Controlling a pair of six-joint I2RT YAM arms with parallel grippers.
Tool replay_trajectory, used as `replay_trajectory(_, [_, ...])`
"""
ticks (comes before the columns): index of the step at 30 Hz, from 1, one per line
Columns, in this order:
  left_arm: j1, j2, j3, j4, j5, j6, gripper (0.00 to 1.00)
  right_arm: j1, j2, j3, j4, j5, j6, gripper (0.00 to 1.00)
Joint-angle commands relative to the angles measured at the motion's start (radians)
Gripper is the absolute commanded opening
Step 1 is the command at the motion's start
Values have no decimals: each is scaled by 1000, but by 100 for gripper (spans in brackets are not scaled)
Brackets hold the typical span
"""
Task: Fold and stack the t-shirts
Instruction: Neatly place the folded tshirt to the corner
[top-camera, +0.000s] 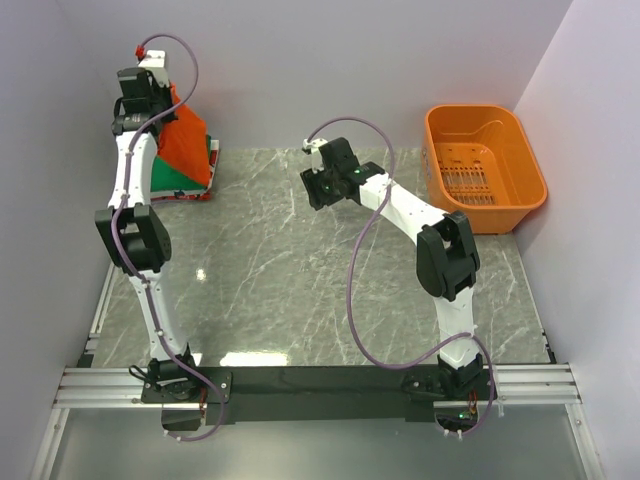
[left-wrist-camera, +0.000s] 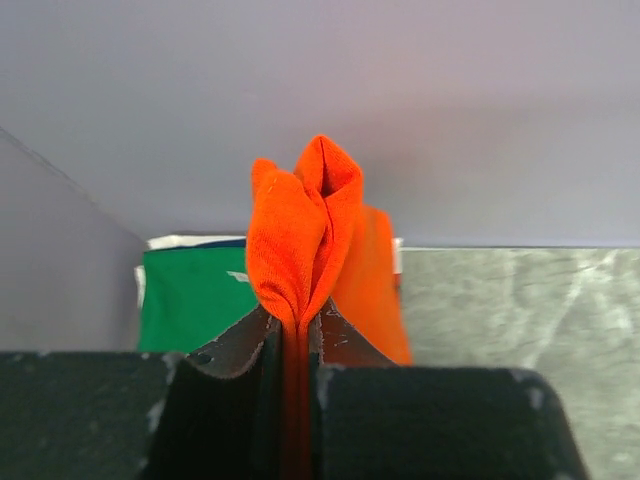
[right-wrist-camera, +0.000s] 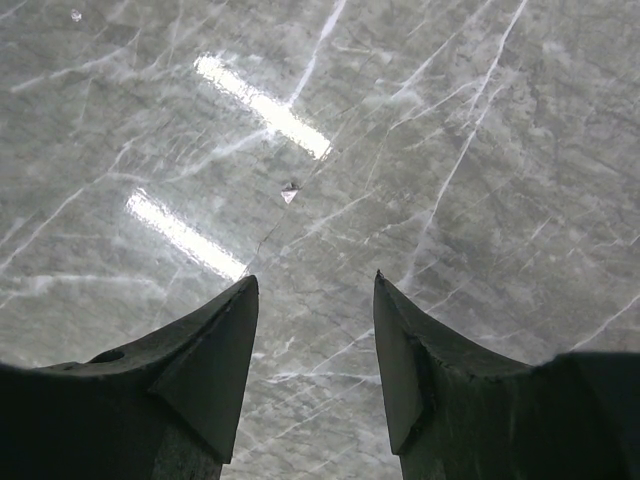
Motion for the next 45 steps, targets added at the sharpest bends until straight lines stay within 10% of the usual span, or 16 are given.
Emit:
replay_trajectory(1, [23, 49, 40, 61, 38, 99, 4, 4, 15, 43, -1, -8, -11, 57])
replay_trajectory(31, [132, 233, -14, 270, 35, 298, 7, 2, 34, 43, -10, -21, -13, 55])
replay_trajectory(37, [160, 259, 5, 270, -5, 337, 17, 4, 20, 31, -9, -18, -11, 55])
replay_trajectory(45, [183, 185, -58, 292, -76, 283, 55, 5, -3, 14, 5, -18, 4, 55])
